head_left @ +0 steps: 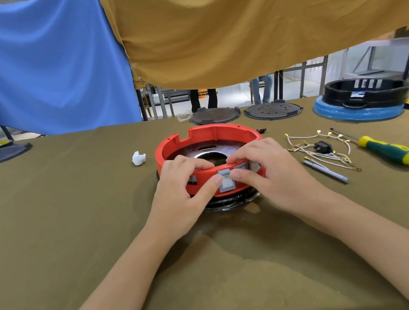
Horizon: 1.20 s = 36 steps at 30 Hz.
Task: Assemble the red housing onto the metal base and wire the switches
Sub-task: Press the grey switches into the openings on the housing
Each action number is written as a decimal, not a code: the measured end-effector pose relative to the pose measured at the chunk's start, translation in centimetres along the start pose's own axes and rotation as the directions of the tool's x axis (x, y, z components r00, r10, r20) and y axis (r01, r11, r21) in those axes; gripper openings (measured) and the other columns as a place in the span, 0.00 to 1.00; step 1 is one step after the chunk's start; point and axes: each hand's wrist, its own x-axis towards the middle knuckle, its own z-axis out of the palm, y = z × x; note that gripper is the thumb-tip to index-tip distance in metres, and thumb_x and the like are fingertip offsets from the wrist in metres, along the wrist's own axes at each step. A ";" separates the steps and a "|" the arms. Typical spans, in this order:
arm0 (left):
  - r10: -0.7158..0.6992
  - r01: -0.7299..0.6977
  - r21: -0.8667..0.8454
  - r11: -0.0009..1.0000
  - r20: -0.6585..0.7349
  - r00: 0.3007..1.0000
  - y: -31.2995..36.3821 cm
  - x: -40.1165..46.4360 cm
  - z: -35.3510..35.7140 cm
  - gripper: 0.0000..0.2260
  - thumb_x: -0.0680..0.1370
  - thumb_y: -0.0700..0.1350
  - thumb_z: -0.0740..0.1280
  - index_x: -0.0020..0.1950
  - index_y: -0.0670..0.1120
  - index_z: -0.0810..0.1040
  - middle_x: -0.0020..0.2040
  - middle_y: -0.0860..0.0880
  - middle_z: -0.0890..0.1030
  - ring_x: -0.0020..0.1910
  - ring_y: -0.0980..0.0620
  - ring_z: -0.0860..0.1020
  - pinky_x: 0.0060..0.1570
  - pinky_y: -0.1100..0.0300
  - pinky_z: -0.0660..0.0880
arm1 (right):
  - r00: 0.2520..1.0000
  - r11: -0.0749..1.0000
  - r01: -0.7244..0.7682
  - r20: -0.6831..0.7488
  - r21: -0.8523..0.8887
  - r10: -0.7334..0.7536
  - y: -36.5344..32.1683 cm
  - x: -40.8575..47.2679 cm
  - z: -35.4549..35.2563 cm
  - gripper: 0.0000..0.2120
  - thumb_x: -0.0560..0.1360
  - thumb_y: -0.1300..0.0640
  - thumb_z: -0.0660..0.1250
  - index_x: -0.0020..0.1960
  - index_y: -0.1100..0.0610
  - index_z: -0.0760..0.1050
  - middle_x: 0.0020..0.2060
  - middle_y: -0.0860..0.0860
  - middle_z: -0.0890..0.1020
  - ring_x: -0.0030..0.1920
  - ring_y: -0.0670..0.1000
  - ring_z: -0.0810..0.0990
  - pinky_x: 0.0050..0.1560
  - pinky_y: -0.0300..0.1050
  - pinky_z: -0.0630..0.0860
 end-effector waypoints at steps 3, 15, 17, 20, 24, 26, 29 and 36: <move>-0.008 0.008 -0.004 1.000 -0.010 1.000 0.2 0.0 0.0 0.12 0.75 0.55 0.67 0.55 0.52 0.80 0.50 0.56 0.78 0.56 0.55 0.71 0.55 0.65 0.70 | 1.000 1.000 -0.009 -0.019 0.001 0.009 0.0 0.1 0.1 0.12 0.76 0.46 0.67 0.58 0.48 0.80 0.52 0.41 0.79 0.58 0.43 0.69 0.61 0.56 0.71; -0.063 0.062 -0.008 0.998 -0.041 0.997 1.1 0.4 0.3 0.06 0.78 0.50 0.70 0.50 0.49 0.81 0.46 0.55 0.77 0.51 0.57 0.70 0.54 0.55 0.71 | 0.999 0.998 -0.015 -0.037 -0.060 0.013 -0.9 1.0 0.1 0.06 0.75 0.49 0.71 0.50 0.49 0.79 0.43 0.40 0.77 0.51 0.45 0.70 0.56 0.54 0.72; -0.062 0.063 0.006 0.998 -0.050 0.997 1.1 0.5 0.3 0.03 0.78 0.47 0.70 0.50 0.48 0.81 0.46 0.55 0.77 0.51 0.58 0.70 0.53 0.57 0.71 | 0.999 0.997 -0.009 -0.044 -0.071 0.005 -0.9 1.0 0.2 0.06 0.75 0.49 0.71 0.49 0.49 0.79 0.43 0.40 0.77 0.51 0.45 0.70 0.56 0.53 0.72; -0.041 0.041 0.006 0.999 -0.036 0.999 1.0 0.3 0.2 0.04 0.79 0.48 0.70 0.52 0.49 0.81 0.48 0.55 0.78 0.53 0.59 0.71 0.52 0.65 0.68 | 0.999 1.000 -0.011 -0.042 -0.018 0.010 -0.7 0.6 0.3 0.07 0.76 0.48 0.69 0.52 0.50 0.79 0.46 0.42 0.77 0.53 0.45 0.70 0.57 0.53 0.71; -0.014 0.014 0.007 1.000 0.027 1.000 1.0 -0.1 -0.3 0.12 0.75 0.50 0.67 0.56 0.49 0.80 0.52 0.54 0.77 0.56 0.55 0.71 0.56 0.68 0.67 | 0.999 0.997 -0.027 -0.042 0.071 0.030 -0.5 -0.2 0.3 0.10 0.78 0.48 0.66 0.57 0.49 0.79 0.52 0.42 0.78 0.58 0.44 0.69 0.61 0.52 0.70; -0.003 0.000 0.054 0.999 0.062 0.998 1.0 -0.2 -0.4 0.15 0.73 0.49 0.67 0.58 0.49 0.79 0.54 0.53 0.76 0.57 0.52 0.70 0.59 0.65 0.67 | 0.999 0.996 -0.030 -0.033 0.079 0.033 -0.4 -0.4 0.2 0.11 0.78 0.51 0.67 0.60 0.49 0.78 0.55 0.42 0.77 0.61 0.44 0.67 0.64 0.52 0.68; -0.019 0.012 0.082 0.997 0.086 0.996 1.2 -0.2 -0.4 0.17 0.72 0.49 0.66 0.60 0.49 0.78 0.55 0.53 0.75 0.57 0.50 0.69 0.60 0.57 0.69 | 0.999 0.997 -0.044 0.015 0.060 0.044 -0.4 -0.5 0.0 0.14 0.76 0.53 0.69 0.62 0.49 0.76 0.57 0.43 0.75 0.63 0.45 0.66 0.66 0.53 0.68; -0.038 0.030 0.098 0.995 0.078 0.996 1.3 -0.2 -0.3 0.15 0.72 0.49 0.65 0.58 0.50 0.77 0.52 0.52 0.76 0.55 0.49 0.69 0.58 0.45 0.70 | 0.999 0.999 -0.036 0.028 0.019 0.036 -0.4 -0.7 -0.1 0.16 0.74 0.52 0.72 0.61 0.48 0.75 0.57 0.43 0.75 0.62 0.46 0.66 0.63 0.53 0.70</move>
